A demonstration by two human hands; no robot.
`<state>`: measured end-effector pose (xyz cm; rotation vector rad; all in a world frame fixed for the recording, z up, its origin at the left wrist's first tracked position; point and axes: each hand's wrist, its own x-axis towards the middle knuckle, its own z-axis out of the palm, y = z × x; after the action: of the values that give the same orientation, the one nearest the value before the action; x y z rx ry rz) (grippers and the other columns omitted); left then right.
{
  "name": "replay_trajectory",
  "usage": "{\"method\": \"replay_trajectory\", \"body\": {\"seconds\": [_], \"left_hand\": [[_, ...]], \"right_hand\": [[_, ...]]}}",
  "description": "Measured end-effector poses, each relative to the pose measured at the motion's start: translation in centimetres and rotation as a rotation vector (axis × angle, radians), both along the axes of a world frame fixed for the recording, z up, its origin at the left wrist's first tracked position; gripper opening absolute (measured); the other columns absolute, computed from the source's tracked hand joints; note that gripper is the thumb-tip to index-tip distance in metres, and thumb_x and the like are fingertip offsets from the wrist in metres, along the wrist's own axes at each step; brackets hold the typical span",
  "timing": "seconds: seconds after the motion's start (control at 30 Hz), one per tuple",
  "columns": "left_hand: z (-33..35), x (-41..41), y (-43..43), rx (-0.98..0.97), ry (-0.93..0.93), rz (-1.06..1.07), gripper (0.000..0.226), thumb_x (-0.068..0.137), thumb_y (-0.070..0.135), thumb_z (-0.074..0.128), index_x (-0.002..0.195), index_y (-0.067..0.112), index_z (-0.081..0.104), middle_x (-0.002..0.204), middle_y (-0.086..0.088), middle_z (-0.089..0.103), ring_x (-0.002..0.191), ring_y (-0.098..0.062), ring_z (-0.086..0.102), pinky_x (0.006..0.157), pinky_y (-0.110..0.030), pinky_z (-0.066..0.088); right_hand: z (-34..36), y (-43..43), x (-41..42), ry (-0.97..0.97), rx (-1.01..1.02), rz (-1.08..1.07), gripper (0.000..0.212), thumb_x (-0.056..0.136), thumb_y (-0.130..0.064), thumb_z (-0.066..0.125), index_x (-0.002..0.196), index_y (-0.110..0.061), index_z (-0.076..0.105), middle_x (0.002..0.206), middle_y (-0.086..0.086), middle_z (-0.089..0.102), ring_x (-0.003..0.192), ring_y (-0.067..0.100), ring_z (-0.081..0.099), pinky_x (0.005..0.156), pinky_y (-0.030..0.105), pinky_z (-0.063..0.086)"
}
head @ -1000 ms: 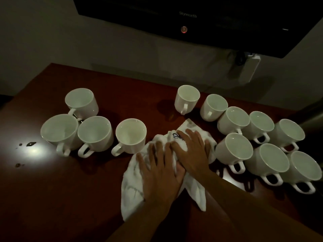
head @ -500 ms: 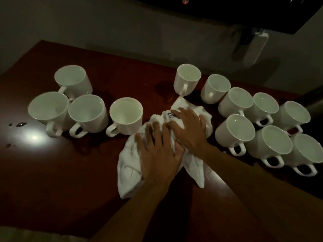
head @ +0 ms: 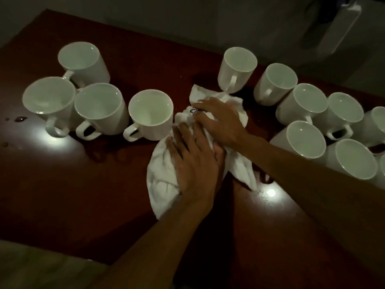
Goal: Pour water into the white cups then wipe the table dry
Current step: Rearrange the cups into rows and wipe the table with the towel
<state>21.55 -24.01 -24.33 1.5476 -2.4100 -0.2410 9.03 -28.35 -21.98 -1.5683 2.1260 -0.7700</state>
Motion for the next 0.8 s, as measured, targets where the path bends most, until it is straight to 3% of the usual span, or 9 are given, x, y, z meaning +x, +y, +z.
{"method": "replay_trajectory", "body": {"seconds": [0.1, 0.2, 0.37, 0.43, 0.5, 0.6, 0.8], "left_hand": [[0.1, -0.4, -0.1, 0.026, 0.020, 0.032, 0.071, 0.104, 0.046, -0.003, 0.156, -0.001, 0.009, 0.159, -0.034, 0.014, 0.148, -0.047, 0.018, 0.119, -0.057, 0.015], [-0.1, -0.7, -0.1, 0.045, 0.003, 0.045, 0.073, 0.105, 0.049, 0.007, 0.156, -0.003, 0.009, 0.158, -0.035, 0.015, 0.148, -0.047, 0.017, 0.120, -0.056, 0.013], [0.0, -1.4, -0.4, 0.065, 0.001, 0.071, 0.075, 0.104, 0.051, 0.008, 0.155, -0.004, 0.011, 0.158, -0.034, 0.017, 0.147, -0.047, 0.018, 0.120, -0.056, 0.014], [0.2, -1.6, -0.6, 0.061, 0.002, 0.088, 0.076, 0.103, 0.052, 0.007, 0.155, -0.004, 0.015, 0.157, -0.034, 0.019, 0.147, -0.047, 0.020, 0.120, -0.057, 0.016], [0.4, -1.9, -0.7, 0.048, 0.002, 0.106, 0.077, 0.103, 0.051, 0.002, 0.154, -0.004, 0.019, 0.156, -0.035, 0.023, 0.146, -0.048, 0.024, 0.119, -0.057, 0.020], [0.7, -2.2, -0.8, 0.046, 0.017, 0.132, 0.080, 0.101, 0.050, -0.006, 0.153, -0.005, 0.022, 0.155, -0.035, 0.026, 0.145, -0.047, 0.026, 0.119, -0.057, 0.022], [0.3, -2.4, -0.8, 0.054, 0.011, 0.134, 0.074, 0.105, 0.048, 0.010, 0.154, -0.007, 0.014, 0.155, -0.037, 0.020, 0.145, -0.050, 0.023, 0.119, -0.058, 0.019]], "right_hand": [[-0.2, -0.7, -0.2, 0.026, -0.018, 0.036, 0.039, 0.100, -0.043, 0.050, 0.135, -0.028, 0.061, 0.143, -0.006, 0.056, 0.137, 0.009, 0.041, 0.120, 0.033, 0.020], [-0.4, -1.6, -0.6, 0.102, 0.033, 0.073, 0.044, 0.099, -0.049, 0.048, 0.137, -0.029, 0.058, 0.144, -0.007, 0.054, 0.136, 0.009, 0.042, 0.117, 0.030, 0.025], [-0.6, -2.6, -0.8, 0.111, 0.045, 0.070, 0.046, 0.098, -0.052, 0.049, 0.138, -0.030, 0.057, 0.147, -0.008, 0.051, 0.137, 0.008, 0.040, 0.111, 0.019, 0.018], [-0.6, -3.0, -1.0, 0.124, 0.051, 0.083, 0.044, 0.099, -0.052, 0.048, 0.137, -0.031, 0.056, 0.147, -0.008, 0.050, 0.138, 0.009, 0.039, 0.120, 0.032, 0.018], [-0.5, -3.3, -1.0, 0.138, 0.046, 0.098, 0.043, 0.099, -0.052, 0.047, 0.136, -0.032, 0.056, 0.147, -0.007, 0.050, 0.138, 0.010, 0.039, 0.120, 0.045, 0.020], [-0.5, -3.7, -1.0, 0.140, 0.035, 0.116, 0.040, 0.100, -0.050, 0.048, 0.134, -0.032, 0.058, 0.145, -0.007, 0.052, 0.137, 0.010, 0.041, 0.119, 0.048, 0.021], [-0.5, -4.2, -1.0, 0.153, 0.018, 0.106, 0.037, 0.099, -0.047, 0.050, 0.133, -0.033, 0.060, 0.146, -0.009, 0.052, 0.140, 0.009, 0.038, 0.120, 0.049, 0.015]]}}
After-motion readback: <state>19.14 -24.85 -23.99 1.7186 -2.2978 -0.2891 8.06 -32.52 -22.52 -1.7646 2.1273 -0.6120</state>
